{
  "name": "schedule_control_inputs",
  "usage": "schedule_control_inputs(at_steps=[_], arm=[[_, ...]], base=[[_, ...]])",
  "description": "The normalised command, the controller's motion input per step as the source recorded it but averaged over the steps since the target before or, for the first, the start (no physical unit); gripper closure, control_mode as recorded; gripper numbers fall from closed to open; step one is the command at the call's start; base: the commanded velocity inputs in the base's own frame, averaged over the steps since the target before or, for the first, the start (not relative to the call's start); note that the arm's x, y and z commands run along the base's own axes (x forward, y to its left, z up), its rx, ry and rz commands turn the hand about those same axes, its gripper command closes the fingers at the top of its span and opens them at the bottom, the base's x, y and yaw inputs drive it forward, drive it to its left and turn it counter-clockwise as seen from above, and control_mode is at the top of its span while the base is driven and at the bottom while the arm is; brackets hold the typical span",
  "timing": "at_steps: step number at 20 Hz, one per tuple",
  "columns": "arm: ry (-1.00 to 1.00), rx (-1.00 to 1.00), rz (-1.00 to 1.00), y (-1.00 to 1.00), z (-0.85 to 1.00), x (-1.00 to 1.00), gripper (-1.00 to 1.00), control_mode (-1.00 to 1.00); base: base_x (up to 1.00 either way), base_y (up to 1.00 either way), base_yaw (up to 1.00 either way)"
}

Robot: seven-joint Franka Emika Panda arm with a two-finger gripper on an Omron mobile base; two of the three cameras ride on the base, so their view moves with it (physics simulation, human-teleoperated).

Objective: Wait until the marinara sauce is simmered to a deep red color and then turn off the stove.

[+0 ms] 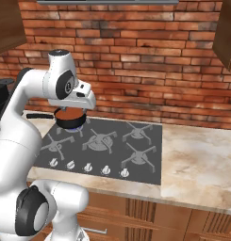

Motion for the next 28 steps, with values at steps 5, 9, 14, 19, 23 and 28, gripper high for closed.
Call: schedule_control_inputs(at_steps=[5, 9, 14, 19, 23, 28], arm=[[0.00, 0.00, 0.00, 0.00, 0.00, 0.00, -1.00, -1.00], [0.00, 0.00, 0.00, 0.00, 0.00, 0.00, -1.00, -1.00], [0.00, 0.00, 0.00, 0.00, 0.00, 0.00, -1.00, -1.00], [0.00, 0.00, 0.00, 0.00, 0.00, 0.00, -1.00, -1.00], [0.00, 0.00, 0.00, 0.00, 0.00, 0.00, -1.00, -1.00], [0.00, 0.00, 0.00, 0.00, 0.00, 0.00, -1.00, -1.00]], base=[[0.00, 0.00, 0.00], [0.00, 0.00, 0.00], [0.00, 0.00, 0.00], [0.00, 0.00, 0.00], [0.00, 0.00, 0.00], [0.00, 0.00, 0.00]])
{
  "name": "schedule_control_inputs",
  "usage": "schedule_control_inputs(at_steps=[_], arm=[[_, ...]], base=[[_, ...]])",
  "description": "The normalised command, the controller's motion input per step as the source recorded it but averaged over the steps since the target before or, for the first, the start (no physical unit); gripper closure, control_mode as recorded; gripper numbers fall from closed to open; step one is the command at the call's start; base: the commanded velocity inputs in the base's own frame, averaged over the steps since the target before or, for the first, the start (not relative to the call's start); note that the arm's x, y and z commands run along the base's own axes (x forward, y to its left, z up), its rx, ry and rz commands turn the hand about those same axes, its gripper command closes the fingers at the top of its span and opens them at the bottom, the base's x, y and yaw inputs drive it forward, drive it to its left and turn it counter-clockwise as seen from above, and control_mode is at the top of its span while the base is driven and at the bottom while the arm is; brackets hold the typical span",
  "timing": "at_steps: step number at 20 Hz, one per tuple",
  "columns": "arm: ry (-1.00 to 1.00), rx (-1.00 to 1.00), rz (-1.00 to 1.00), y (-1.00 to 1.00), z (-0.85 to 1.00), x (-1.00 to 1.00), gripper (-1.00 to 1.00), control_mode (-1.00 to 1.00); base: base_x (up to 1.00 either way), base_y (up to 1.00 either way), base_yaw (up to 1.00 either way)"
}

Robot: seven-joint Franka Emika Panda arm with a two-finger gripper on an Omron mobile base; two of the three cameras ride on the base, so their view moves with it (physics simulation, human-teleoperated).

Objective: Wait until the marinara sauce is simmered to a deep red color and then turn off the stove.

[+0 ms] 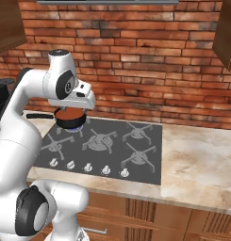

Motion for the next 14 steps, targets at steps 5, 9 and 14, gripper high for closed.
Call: schedule_control_inputs(at_steps=[5, 9, 14], arm=[[0.00, 0.00, 0.00, 0.00, 0.00, 0.00, -1.00, -1.00], [0.00, 0.00, 0.00, 0.00, 0.00, 0.00, -1.00, -1.00], [0.00, 0.00, 0.00, 0.00, 0.00, 0.00, -1.00, -1.00]], base=[[0.00, 0.00, 0.00], [0.00, 0.00, 0.00], [0.00, 0.00, 0.00]])
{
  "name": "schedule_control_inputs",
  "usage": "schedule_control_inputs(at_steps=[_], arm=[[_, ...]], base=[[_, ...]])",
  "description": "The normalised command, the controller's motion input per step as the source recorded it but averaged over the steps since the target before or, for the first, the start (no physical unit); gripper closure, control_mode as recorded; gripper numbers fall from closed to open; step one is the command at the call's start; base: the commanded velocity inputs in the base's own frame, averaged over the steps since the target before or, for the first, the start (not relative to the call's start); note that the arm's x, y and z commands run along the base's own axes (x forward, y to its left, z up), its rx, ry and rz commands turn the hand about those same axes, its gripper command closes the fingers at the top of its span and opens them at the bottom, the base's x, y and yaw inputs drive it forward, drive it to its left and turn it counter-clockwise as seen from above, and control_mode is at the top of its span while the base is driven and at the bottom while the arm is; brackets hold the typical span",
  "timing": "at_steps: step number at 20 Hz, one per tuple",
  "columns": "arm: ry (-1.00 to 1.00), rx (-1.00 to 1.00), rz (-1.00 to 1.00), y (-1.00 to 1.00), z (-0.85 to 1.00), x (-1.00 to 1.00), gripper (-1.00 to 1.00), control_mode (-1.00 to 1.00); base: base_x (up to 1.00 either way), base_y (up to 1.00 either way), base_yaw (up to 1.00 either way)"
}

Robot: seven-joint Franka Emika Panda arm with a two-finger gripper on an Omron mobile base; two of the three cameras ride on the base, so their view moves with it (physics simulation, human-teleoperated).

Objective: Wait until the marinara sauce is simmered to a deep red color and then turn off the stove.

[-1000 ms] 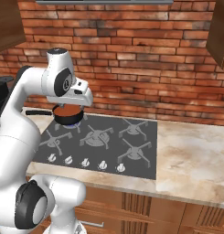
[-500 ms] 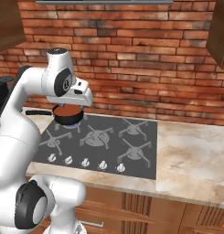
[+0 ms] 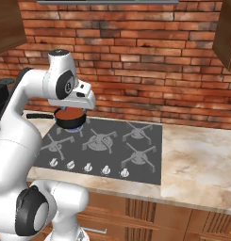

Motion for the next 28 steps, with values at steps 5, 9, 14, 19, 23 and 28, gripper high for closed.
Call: schedule_control_inputs(at_steps=[5, 9, 14, 19, 23, 28], arm=[[0.00, 0.00, 0.00, 0.00, 0.00, 0.00, -1.00, -1.00], [0.00, 0.00, 0.00, 0.00, 0.00, 0.00, -1.00, -1.00], [0.00, 0.00, 0.00, 0.00, 0.00, 0.00, -1.00, -1.00], [0.00, 0.00, 0.00, 0.00, 0.00, 0.00, -1.00, -1.00], [0.00, 0.00, 0.00, 0.00, 0.00, 0.00, -1.00, -1.00], [0.00, 0.00, 0.00, 0.00, 0.00, 0.00, -1.00, -1.00]], base=[[0.00, 0.00, 0.00], [0.00, 0.00, 0.00], [0.00, 0.00, 0.00], [0.00, 0.00, 0.00], [0.00, 0.00, 0.00], [0.00, 0.00, 0.00]])
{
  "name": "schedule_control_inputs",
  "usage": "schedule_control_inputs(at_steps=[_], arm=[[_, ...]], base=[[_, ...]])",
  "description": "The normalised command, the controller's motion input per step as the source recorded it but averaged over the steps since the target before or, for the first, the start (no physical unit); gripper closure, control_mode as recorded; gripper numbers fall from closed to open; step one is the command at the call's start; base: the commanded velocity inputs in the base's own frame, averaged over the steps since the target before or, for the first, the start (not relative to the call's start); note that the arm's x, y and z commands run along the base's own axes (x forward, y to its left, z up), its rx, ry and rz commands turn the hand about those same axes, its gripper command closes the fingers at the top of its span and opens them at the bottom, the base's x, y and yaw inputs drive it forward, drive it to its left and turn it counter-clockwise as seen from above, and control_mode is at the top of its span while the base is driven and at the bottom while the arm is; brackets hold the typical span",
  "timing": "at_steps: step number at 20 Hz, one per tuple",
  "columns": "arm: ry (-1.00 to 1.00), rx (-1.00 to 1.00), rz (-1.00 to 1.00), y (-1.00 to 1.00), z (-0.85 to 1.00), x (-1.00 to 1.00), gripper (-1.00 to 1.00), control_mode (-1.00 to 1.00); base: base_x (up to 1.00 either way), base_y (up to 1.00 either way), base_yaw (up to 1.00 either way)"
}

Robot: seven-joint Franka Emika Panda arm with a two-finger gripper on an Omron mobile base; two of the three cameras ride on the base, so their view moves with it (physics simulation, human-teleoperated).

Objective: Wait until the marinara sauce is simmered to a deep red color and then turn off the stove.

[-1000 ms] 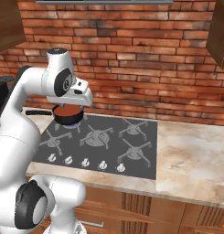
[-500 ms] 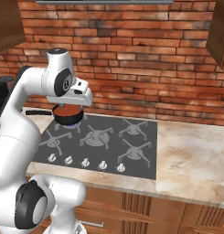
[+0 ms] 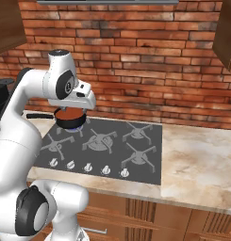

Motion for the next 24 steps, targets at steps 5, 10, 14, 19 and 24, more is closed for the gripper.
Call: schedule_control_inputs(at_steps=[5, 10, 14, 19, 24], arm=[[0.00, 0.00, 0.00, 0.00, 0.00, 0.00, -1.00, -1.00], [0.00, 0.00, 0.00, 0.00, 0.00, 0.00, -1.00, -1.00], [0.00, 0.00, 0.00, 0.00, 0.00, 0.00, -1.00, -1.00], [0.00, 0.00, 0.00, 0.00, 0.00, 0.00, -1.00, -1.00], [0.00, 0.00, 0.00, 0.00, 0.00, 0.00, -1.00, -1.00]], base=[[0.00, 0.00, 0.00], [0.00, 0.00, 0.00], [0.00, 0.00, 0.00], [0.00, 0.00, 0.00], [0.00, 0.00, 0.00]])
